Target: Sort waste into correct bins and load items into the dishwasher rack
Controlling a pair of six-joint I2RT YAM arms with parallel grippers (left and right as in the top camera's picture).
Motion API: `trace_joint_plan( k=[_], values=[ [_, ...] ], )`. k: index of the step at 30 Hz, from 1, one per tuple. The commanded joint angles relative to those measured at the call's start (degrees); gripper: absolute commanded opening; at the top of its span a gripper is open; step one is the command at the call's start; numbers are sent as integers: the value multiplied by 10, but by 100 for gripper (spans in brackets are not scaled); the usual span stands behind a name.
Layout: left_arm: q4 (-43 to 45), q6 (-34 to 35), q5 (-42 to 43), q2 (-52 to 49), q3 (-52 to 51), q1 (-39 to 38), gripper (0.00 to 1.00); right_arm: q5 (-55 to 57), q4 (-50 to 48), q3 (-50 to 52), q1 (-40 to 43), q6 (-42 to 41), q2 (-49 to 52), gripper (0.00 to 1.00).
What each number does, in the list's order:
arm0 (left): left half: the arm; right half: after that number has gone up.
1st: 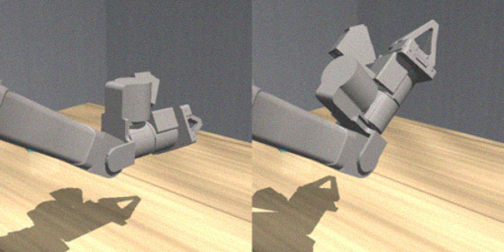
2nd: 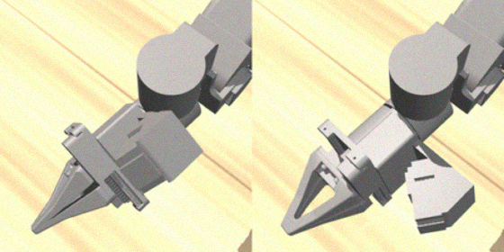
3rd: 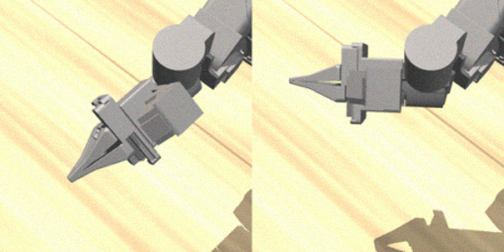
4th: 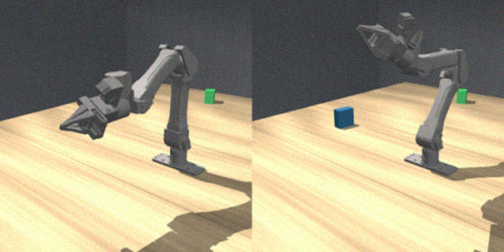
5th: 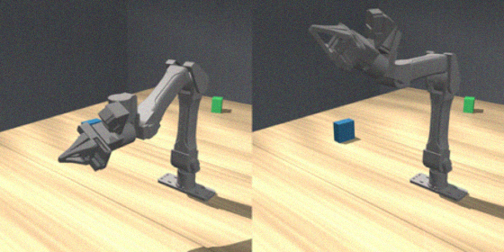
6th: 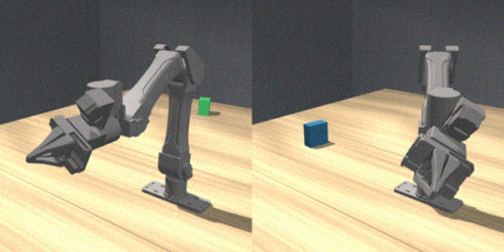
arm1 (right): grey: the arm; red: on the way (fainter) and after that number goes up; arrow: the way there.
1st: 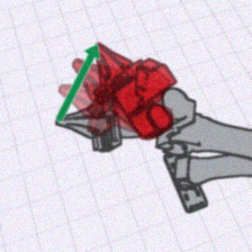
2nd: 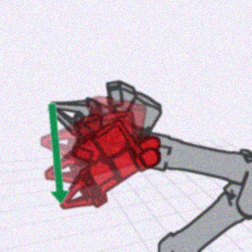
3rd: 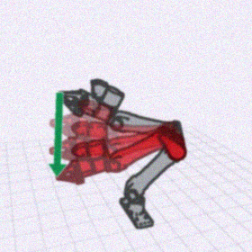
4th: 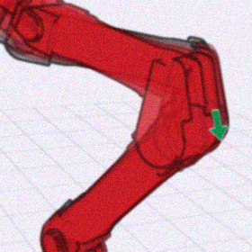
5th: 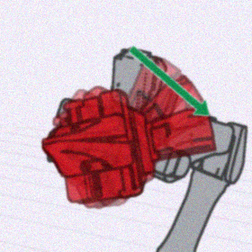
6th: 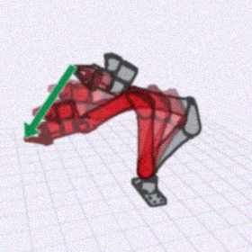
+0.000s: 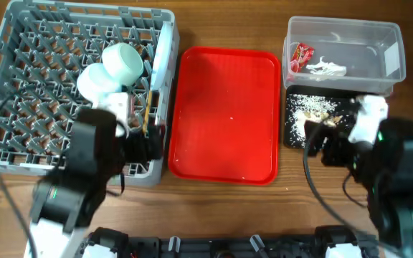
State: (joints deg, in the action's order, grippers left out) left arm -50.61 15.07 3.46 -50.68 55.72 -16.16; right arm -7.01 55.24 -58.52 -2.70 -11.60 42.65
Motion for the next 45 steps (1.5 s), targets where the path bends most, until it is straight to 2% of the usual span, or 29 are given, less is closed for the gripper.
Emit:
trace_joint_plan(
  k=[1, 12, 16, 19, 23, 25, 29, 31, 37, 43, 45],
  values=[
    [-14, -12, -3, 83, -49, -3, 100, 17, 16, 9, 1, 11, -26, 100],
    [-15, -12, -3, 82, -49, -3, 100, 17, 16, 9, 1, 11, 23, 100],
    [-15, -12, -3, 82, -49, -3, 100, 17, 23, 9, 0, 11, 5, 100],
    [-15, -12, -3, 82, -49, -3, 100, 70, 19, 11, -20, 16, -68, 100],
    [-15, -12, -3, 82, -49, -3, 100, 96, -95, 102, -31, 15, -223, 100],
    [-15, -12, -3, 82, -49, -3, 100, 84, -231, 218, -31, 9, -316, 100],
    [-15, -12, -3, 82, -49, -3, 100, 70, -440, 380, -31, -9, -413, 100],
    [-15, -12, -3, 82, -49, -3, 100, 70, -504, 426, -31, -10, -424, 100],
    [-15, -12, -3, 82, -49, -3, 100, 65, -605, 523, -31, -5, -425, 100],
    [-15, -12, -3, 82, -49, -3, 100, 40, -610, 577, -31, -2, -425, 100],
    [-15, -12, -3, 82, -49, -3, 100, 10, -588, 582, -31, 30, -425, 100]
  ],
)
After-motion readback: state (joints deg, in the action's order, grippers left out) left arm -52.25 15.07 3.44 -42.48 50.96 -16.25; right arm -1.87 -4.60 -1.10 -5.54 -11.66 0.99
